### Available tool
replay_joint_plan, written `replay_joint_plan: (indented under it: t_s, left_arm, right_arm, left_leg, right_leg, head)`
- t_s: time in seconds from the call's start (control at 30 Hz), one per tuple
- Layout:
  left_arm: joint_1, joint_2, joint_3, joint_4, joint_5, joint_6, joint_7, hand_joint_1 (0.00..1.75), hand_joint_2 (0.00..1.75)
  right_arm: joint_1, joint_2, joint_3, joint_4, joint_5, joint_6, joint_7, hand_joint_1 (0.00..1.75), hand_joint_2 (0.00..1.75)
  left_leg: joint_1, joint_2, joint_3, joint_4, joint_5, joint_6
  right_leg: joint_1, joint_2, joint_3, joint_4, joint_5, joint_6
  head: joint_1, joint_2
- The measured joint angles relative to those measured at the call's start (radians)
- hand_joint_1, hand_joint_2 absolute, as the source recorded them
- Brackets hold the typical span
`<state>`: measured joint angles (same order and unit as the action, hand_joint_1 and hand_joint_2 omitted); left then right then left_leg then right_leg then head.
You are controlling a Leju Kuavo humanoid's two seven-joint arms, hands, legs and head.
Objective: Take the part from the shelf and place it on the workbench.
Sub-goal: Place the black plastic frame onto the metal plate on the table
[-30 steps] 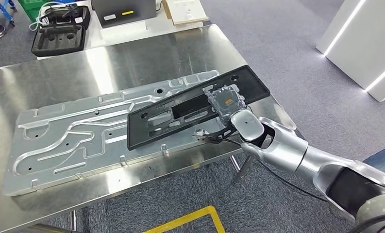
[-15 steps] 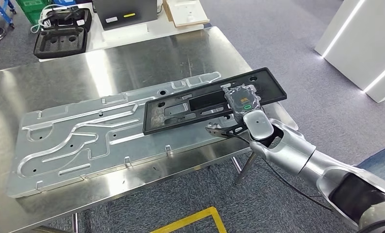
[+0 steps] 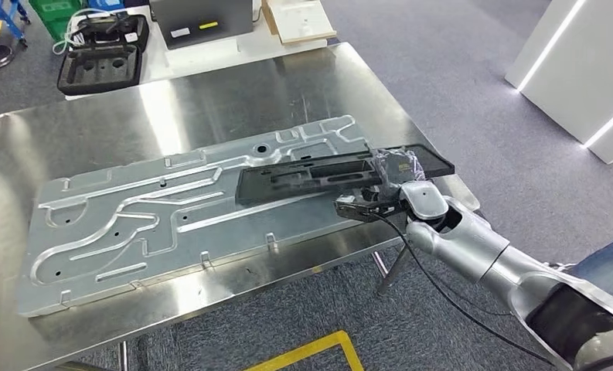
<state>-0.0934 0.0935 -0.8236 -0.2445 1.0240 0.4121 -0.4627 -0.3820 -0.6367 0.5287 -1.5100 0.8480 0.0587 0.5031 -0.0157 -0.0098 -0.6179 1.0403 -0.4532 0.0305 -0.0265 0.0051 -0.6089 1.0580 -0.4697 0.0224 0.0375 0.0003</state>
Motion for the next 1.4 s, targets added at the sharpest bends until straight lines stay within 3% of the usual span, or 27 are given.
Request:
replay_joint_plan:
  t_s: [0.1,0.2,0.23,0.27,0.3,0.4,0.47,0.57,0.63,0.7,0.77,0.8,0.9,0.97,1.07,1.13,1.2,1.27,1.3,1.33,1.4]
  left_arm:
    - [-0.001,0.002,0.0,0.0,0.007,-0.001,0.009,0.0,0.0]
    - [-0.006,0.004,0.0,0.0,0.01,0.012,0.033,0.0,0.0]
    - [-0.005,0.004,0.0,0.0,0.01,0.018,0.045,0.0,0.0]
    - [-0.004,0.004,0.0,0.0,0.011,0.026,0.056,0.0,0.0]
    - [-0.003,0.004,0.0,0.0,0.011,0.032,0.065,0.0,0.0]
    - [-0.006,0.007,0.0,0.0,0.011,0.05,0.081,0.0,0.0]
    - [-0.009,0.009,0.0,0.0,0.011,0.059,0.087,0.0,0.0]
    - [-0.008,0.01,0.0,0.0,0.013,0.087,0.102,0.0,0.0]
    - [-0.007,0.009,0.0,0.0,0.014,0.113,0.114,0.0,0.0]
    - [-0.007,0.008,0.0,0.0,0.014,0.129,0.121,0.0,0.0]
    - [-0.007,0.007,0.0,0.0,0.014,0.136,0.124,0.0,0.0]
    - [-0.007,0.007,0.0,0.0,0.014,0.139,0.126,0.0,0.0]
    - [-0.007,0.005,0.0,0.0,0.014,0.155,0.131,0.0,0.0]
    - [-0.007,0.004,0.0,0.0,0.015,0.169,0.132,0.0,0.0]
    - [-0.003,0.003,0.0,0.0,0.017,0.186,0.134,0.0,0.0]
    - [-0.003,0.003,0.0,0.0,0.018,0.198,0.134,0.0,0.0]
    - [-0.004,0.002,0.0,0.0,0.022,0.208,0.134,0.0,0.0]
    - [-0.002,0.002,0.0,0.0,0.026,0.212,0.134,0.0,0.0]
    - [-0.001,0.001,0.0,0.0,0.028,0.213,0.134,0.0,0.0]
    - [-0.001,0.0,0.0,0.0,0.029,0.213,0.134,0.0,0.0]
    - [-0.003,0.001,0.0,0.0,0.03,0.213,0.134,0.0,0.0]
  right_arm:
    - [0.005,0.015,-0.007,0.001,-0.154,-0.033,-0.026,0.0,0.0]
    - [0.002,0.034,-0.007,-0.005,-0.247,-0.058,-0.053,0.0,0.0]
    - [0.002,0.043,-0.005,-0.011,-0.279,-0.066,-0.065,0.0,0.0]
    - [0.002,0.052,-0.003,-0.017,-0.311,-0.074,-0.075,0.0,0.0]
    - [0.001,0.06,-0.001,-0.026,-0.346,-0.083,-0.086,0.0,0.0]
    - [-0.008,0.078,0.007,-0.059,-0.437,-0.113,-0.11,0.0,0.0]
    - [-0.015,0.088,0.011,-0.08,-0.493,-0.133,-0.121,0.0,0.0]
    - [-0.017,0.097,0.015,-0.115,-0.589,-0.166,-0.141,0.0,0.0]
    - [-0.022,0.1,0.015,-0.139,-0.647,-0.189,-0.155,0.0,0.0]
    - [-0.025,0.101,0.015,-0.155,-0.675,-0.201,-0.161,0.0,0.0]
    - [-0.023,0.102,0.016,-0.166,-0.688,-0.207,-0.165,0.0,0.0]
    - [-0.021,0.102,0.016,-0.172,-0.698,-0.213,-0.169,0.0,0.0]
    - [-0.021,0.103,0.013,-0.196,-0.744,-0.254,-0.197,0.0,0.0]
    - [-0.02,0.104,0.005,-0.221,-0.776,-0.293,-0.218,0.0,0.0]
    - [-0.016,0.105,-0.009,-0.26,-0.8,-0.337,-0.235,0.0,0.0]
    - [-0.008,0.105,-0.017,-0.291,-0.805,-0.36,-0.239,0.0,0.0]
    - [0.006,0.105,-0.031,-0.329,-0.806,-0.384,-0.244,0.0,0.0]
    - [0.019,0.105,-0.044,-0.362,-0.805,-0.403,-0.247,0.0,0.0]
    - [0.024,0.105,-0.048,-0.374,-0.804,-0.408,-0.248,0.0,0.0]
    - [0.029,0.104,-0.052,-0.386,-0.803,-0.411,-0.248,0.0,0.0]
    - [0.036,0.104,-0.059,-0.408,-0.803,-0.413,-0.248,0.0,0.0]
  left_leg:
    - [0.003,0.002,-0.017,0.039,-0.027,-0.017]
    - [0.009,0.004,-0.101,0.213,-0.106,-0.034]
    - [0.01,0.004,-0.125,0.257,-0.115,-0.035]
    - [0.009,0.004,-0.134,0.268,-0.107,-0.033]
    - [0.009,0.004,-0.124,0.24,-0.081,-0.028]
    - [0.001,0.004,-0.034,0.048,0.006,-0.002]
    - [-0.006,0.003,-0.005,-0.008,0.013,0.008]
    - [-0.001,0.003,0.008,-0.033,0.022,0.014]
    - [0.005,0.006,0.019,-0.052,0.031,0.02]
    - [0.004,0.007,0.019,-0.053,0.034,0.024]
    - [0.006,0.007,0.016,-0.047,0.033,0.025]
    - [0.007,0.006,0.014,-0.042,0.031,0.024]
    - [0.009,0.004,0.001,-0.01,0.018,0.011]
    - [0.006,0.002,-0.012,0.008,0.013,0.001]
    - [0.007,0.003,-0.019,0.013,0.014,-0.011]
    - [0.01,0.004,-0.036,0.053,-0.025,-0.022]
    - [0.014,0.005,-0.075,0.166,-0.104,-0.034]
    - [0.017,0.005,-0.1,0.266,-0.153,-0.039]
    - [0.017,0.005,-0.09,0.267,-0.15,-0.037]
    - [0.017,0.005,-0.061,0.233,-0.133,-0.033]
    - [0.014,0.005,0.028,0.095,-0.091,-0.018]
  right_leg:
    - [-0.004,-0.001,0.003,-0.005,0.004,-0.014]
    - [-0.003,-0.003,0.005,-0.004,0.002,-0.019]
    - [-0.002,-0.003,0.005,-0.004,0.002,-0.02]
    - [0.0,-0.002,0.006,-0.004,0.001,-0.021]
    - [0.002,-0.002,0.007,-0.004,0.0,-0.022]
    - [0.007,0.0,0.013,-0.007,-0.002,-0.022]
    - [0.007,-0.001,0.014,-0.012,-0.001,-0.017]
    - [0.007,-0.002,0.016,-0.013,-0.006,-0.003]
    - [0.009,-0.002,-0.009,0.046,-0.047,0.003]
    - [0.008,-0.002,-0.062,0.167,-0.107,0.006]
    - [0.005,-0.002,-0.096,0.238,-0.122,0.012]
    - [0.003,-0.002,-0.089,0.222,-0.103,0.015]
    - [-0.004,-0.004,-0.009,0.055,-0.024,0.022]
    - [-0.003,-0.001,0.011,0.01,-0.014,0.013]
    - [-0.001,0.002,0.002,0.012,-0.004,-0.009]
    - [-0.004,0.001,-0.002,0.008,0.005,-0.021]
    - [-0.003,-0.001,-0.01,0.007,0.012,-0.027]
    - [-0.001,-0.002,-0.021,0.008,0.02,-0.028]
    - [0.0,-0.002,-0.026,0.008,0.024,-0.028]
    - [0.002,-0.002,-0.032,0.008,0.029,-0.027]
    - [0.004,-0.001,-0.039,0.007,0.038,-0.024]
  head:
    - [-0.001,0.0]
    - [-0.001,0.0]
    - [-0.001,0.0]
    - [-0.001,0.0]
    - [-0.001,0.0]
    - [-0.001,0.0]
    - [0.0,0.0]
    - [0.0,0.0]
    - [0.0,0.0]
    - [0.001,0.0]
    - [0.001,0.0]
    - [0.001,0.0]
    - [0.001,0.0]
    - [0.0,0.0]
    - [-0.001,0.0]
    - [-0.001,0.0]
    - [-0.002,0.0]
    - [-0.002,0.0]
    - [-0.002,0.0]
    - [-0.002,0.0]
    - [-0.002,0.0]
